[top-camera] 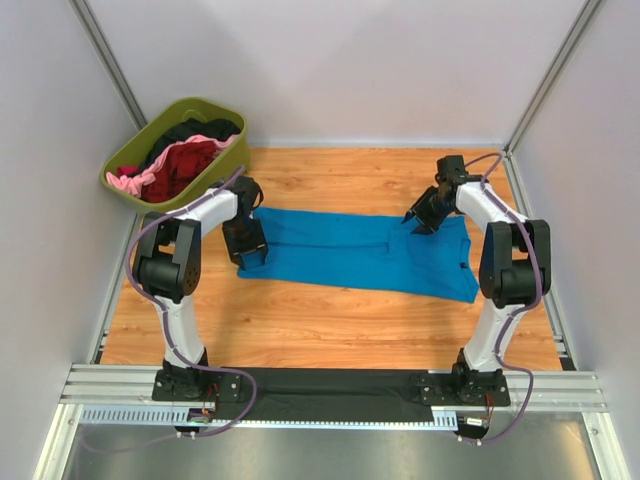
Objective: Fold and stack the t-shirts
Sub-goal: Fold the tshirt
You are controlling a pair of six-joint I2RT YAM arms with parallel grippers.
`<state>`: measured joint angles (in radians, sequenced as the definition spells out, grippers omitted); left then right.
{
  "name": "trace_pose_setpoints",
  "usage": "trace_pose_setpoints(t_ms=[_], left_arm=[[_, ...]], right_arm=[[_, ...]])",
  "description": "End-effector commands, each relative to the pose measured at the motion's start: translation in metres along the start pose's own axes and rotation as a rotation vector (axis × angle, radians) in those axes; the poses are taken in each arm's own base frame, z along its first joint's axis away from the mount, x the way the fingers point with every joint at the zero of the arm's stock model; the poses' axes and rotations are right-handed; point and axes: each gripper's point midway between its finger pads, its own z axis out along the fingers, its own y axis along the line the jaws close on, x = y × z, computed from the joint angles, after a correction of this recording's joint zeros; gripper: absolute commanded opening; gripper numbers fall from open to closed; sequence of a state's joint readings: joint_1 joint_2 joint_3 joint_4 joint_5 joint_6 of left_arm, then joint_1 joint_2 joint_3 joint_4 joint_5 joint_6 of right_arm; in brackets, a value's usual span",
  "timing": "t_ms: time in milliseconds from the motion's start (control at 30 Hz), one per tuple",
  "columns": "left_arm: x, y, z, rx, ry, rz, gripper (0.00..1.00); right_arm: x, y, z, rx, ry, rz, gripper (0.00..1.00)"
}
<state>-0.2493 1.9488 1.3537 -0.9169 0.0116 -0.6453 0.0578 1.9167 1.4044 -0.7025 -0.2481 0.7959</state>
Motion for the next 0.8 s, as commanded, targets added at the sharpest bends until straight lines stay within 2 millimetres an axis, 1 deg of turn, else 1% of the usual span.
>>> trace_pose_setpoints(t_ms=[0, 33, 67, 133, 167, 233, 267, 300, 333, 367, 400, 467, 500, 533, 567, 633, 667, 700, 733, 767], left_arm=[[-0.006, -0.001, -0.014, -0.008, -0.027, -0.003, 0.62], [-0.008, -0.002, -0.016, -0.001, -0.033, -0.003, 0.62], [-0.010, -0.005, -0.021, 0.006, -0.043, -0.001, 0.62], [-0.011, -0.012, -0.029, 0.034, -0.045, 0.007, 0.62], [-0.013, -0.013, -0.032, 0.029, -0.052, 0.013, 0.62], [-0.014, -0.016, -0.043, 0.031, -0.061, 0.028, 0.63], [-0.018, -0.010, -0.046, -0.003, -0.087, 0.027, 0.63], [-0.017, -0.006, -0.048, -0.017, -0.092, 0.028, 0.62], [-0.017, -0.003, -0.050, -0.025, -0.102, 0.026, 0.62], [-0.015, 0.002, -0.051, -0.034, -0.119, 0.023, 0.61], [-0.014, 0.003, -0.051, -0.031, -0.122, 0.026, 0.61], [-0.006, 0.005, -0.050, -0.023, -0.108, 0.029, 0.60], [-0.003, 0.006, -0.048, -0.020, -0.104, 0.027, 0.59], [-0.001, 0.007, -0.048, -0.014, -0.105, 0.026, 0.59], [0.005, 0.009, -0.042, -0.012, -0.093, 0.025, 0.59], [0.009, 0.011, -0.034, -0.016, -0.083, 0.019, 0.59], [0.012, 0.013, -0.026, -0.020, -0.073, 0.018, 0.58], [0.014, 0.015, -0.021, -0.029, -0.060, 0.018, 0.58], [0.016, 0.018, -0.012, -0.053, -0.041, 0.020, 0.57], [0.016, 0.020, -0.007, -0.067, -0.038, 0.022, 0.56]], right_arm=[[-0.006, -0.020, -0.040, 0.095, -0.045, -0.059, 0.42], [-0.004, -0.028, -0.041, 0.114, -0.036, -0.060, 0.42], [-0.006, -0.035, -0.048, 0.128, -0.045, -0.049, 0.42], [0.002, -0.052, -0.050, 0.180, -0.038, -0.058, 0.41], [-0.005, -0.063, -0.059, 0.190, -0.057, -0.032, 0.40], [0.003, -0.083, -0.062, 0.249, -0.040, -0.011, 0.38], [0.004, -0.092, -0.065, 0.267, -0.040, 0.003, 0.37], [0.006, -0.100, -0.071, 0.293, -0.050, 0.005, 0.36], [0.009, -0.108, -0.072, 0.315, -0.048, 0.013, 0.35], [0.015, -0.122, -0.071, 0.345, -0.037, 0.031, 0.35], [0.019, -0.128, -0.075, 0.352, -0.046, 0.039, 0.34], [0.026, -0.138, -0.075, 0.363, -0.038, 0.055, 0.33], [0.030, -0.153, -0.074, 0.415, -0.048, 0.062, 0.32], [0.030, -0.155, -0.077, 0.416, -0.058, 0.064, 0.32], [0.032, -0.159, -0.077, 0.422, -0.060, 0.068, 0.32], [0.033, -0.169, -0.074, 0.436, -0.072, 0.072, 0.31], [0.029, -0.172, -0.071, 0.437, -0.092, 0.070, 0.31], [0.032, -0.180, -0.067, 0.451, -0.083, 0.071, 0.30], [0.031, -0.186, -0.063, 0.461, -0.084, 0.073, 0.30], [0.026, -0.194, -0.061, 0.484, -0.102, 0.079, 0.30]])
